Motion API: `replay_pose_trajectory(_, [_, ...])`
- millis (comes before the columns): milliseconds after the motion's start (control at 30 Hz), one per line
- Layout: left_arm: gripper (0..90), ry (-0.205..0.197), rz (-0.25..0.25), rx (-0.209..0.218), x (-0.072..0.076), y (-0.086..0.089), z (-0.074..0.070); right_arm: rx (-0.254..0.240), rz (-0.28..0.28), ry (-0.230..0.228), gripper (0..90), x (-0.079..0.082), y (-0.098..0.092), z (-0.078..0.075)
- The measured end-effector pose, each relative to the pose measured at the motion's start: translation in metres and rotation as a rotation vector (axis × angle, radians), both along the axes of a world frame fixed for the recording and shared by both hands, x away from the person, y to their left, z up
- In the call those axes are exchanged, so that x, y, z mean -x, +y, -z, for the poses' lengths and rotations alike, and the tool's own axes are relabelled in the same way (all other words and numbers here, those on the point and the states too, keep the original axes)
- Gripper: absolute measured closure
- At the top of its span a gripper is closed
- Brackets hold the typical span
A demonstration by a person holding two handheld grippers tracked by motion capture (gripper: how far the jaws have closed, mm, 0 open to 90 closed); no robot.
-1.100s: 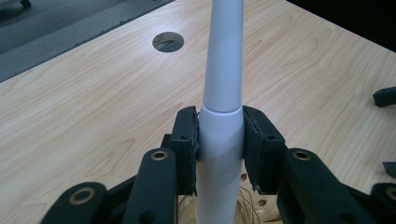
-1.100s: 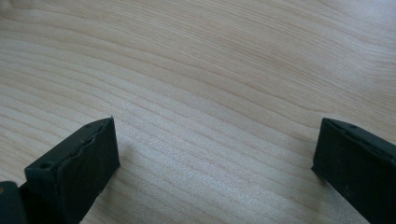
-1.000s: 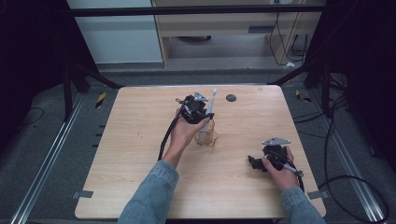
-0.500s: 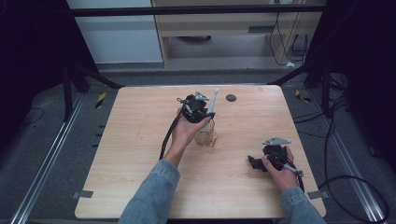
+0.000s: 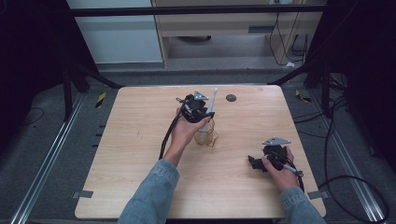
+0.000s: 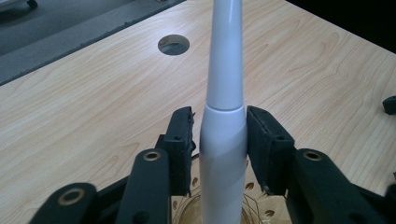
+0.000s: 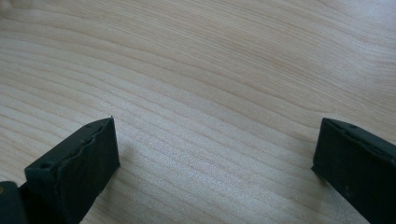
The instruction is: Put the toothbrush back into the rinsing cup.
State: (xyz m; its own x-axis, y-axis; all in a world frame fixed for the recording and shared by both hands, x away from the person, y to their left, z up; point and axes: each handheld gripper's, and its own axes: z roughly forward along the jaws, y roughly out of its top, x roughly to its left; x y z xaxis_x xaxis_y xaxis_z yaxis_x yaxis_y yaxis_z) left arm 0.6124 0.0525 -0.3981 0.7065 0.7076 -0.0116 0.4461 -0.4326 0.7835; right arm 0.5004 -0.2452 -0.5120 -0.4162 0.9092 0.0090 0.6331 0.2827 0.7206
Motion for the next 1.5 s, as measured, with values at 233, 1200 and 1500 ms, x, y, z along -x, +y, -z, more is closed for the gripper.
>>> replay_pose_trajectory(233, [53.4,-0.02,-0.001,-0.009,0.004,0.0,-0.005,0.008,-0.003,-0.006,0.4,0.0,0.0,0.0])
replay_pose_trajectory(1200, [21.5,-0.073,0.014,-0.02,0.022,-0.003,-0.02,0.007,-0.003,-0.006,0.4,0.0,0.0,0.0])
replay_pose_trajectory(1500, [10.1,-0.085,0.039,-0.016,0.03,-0.002,-0.026,0.007,-0.002,-0.006,0.4,0.0,0.0,0.0])
